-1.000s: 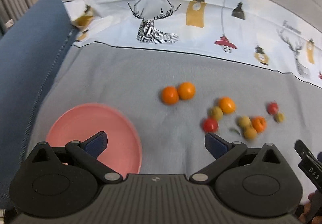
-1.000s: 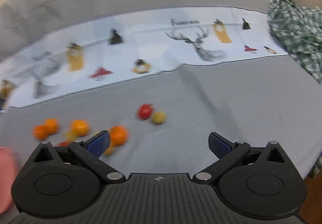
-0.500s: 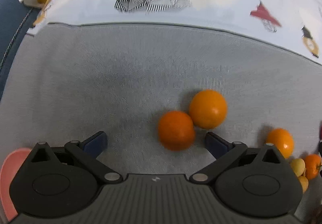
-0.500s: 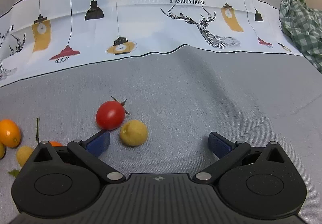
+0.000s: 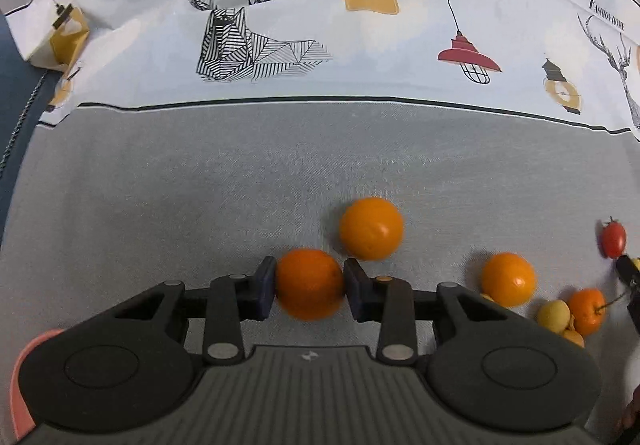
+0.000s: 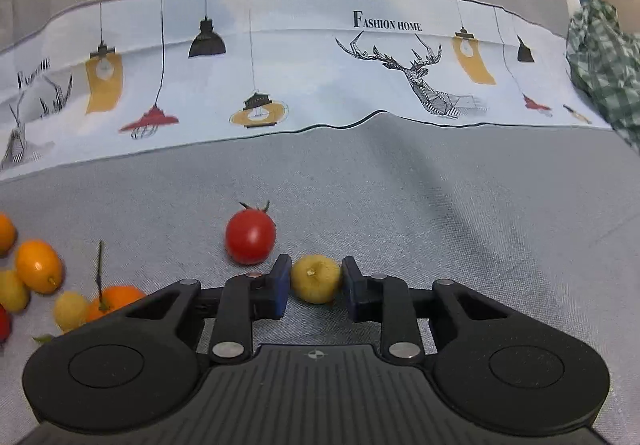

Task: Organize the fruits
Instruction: 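Grasp an orange with the left gripper while the right gripper grasps a small yellow fruit, then carry the orange and yellow fruit over the pink plate with both grippers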

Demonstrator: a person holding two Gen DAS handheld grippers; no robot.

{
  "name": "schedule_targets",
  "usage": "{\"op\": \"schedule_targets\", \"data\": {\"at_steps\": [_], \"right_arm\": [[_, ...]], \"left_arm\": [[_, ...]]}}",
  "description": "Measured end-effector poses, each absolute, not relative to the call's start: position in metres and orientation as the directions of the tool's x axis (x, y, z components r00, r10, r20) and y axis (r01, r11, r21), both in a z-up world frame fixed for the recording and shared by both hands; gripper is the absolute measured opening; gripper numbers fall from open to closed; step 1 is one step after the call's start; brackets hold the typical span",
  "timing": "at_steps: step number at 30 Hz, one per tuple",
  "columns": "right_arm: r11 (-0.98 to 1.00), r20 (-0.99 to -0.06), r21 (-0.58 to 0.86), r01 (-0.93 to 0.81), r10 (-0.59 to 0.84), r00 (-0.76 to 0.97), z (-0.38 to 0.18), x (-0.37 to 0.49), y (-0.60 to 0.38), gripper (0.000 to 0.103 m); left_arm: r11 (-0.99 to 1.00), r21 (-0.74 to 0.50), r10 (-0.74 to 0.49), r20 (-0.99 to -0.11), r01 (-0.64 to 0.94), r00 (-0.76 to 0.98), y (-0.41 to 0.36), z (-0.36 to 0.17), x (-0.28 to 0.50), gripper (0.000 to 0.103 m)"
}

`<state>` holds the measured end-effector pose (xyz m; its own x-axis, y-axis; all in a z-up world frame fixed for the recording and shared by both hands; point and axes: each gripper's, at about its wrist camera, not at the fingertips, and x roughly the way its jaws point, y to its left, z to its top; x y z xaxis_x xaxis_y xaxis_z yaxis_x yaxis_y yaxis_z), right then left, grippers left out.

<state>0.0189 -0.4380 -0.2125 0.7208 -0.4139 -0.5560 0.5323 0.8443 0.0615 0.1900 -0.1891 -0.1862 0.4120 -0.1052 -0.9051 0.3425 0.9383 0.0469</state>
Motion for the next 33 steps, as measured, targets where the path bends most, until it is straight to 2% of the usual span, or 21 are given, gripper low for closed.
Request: {"op": "schedule_targets", "data": {"at_steps": [5, 8, 16, 25, 33], "right_arm": [[0.832, -0.473, 0.059, 0.552, -0.464, 0.749, -0.181, -0.005, -0.432, 0.028], [0.852, -0.441, 0.089, 0.516, -0.431, 0.787, -0.151, -0.036, -0.416, 0.028], [0.944, -0.458, 0.153, 0.293, -0.194, 0.867, -0.088, -0.121, -0.332, 0.028], [0.969, -0.442, 0.246, -0.014, 0.125, 0.888, -0.034, -0.175, -0.224, 0.028], [0.98, -0.391, 0.119, -0.16, 0.195, 0.899, -0.008, -0.216, -0.166, 0.028]], "left_arm": [[0.943, 0.023, -0.125, -0.899, 0.331, 0.42, -0.177, -0.147, 0.157, 0.04], [0.943, 0.019, -0.137, -0.888, 0.332, 0.439, -0.158, -0.116, 0.122, 0.04], [0.962, 0.039, -0.091, -0.888, 0.269, 0.451, -0.085, -0.056, 0.021, 0.04], [0.983, 0.036, -0.062, -0.859, 0.179, 0.508, -0.004, -0.021, -0.077, 0.04], [0.994, -0.001, -0.064, -0.824, 0.11, 0.564, 0.046, -0.003, -0.134, 0.04]]}}
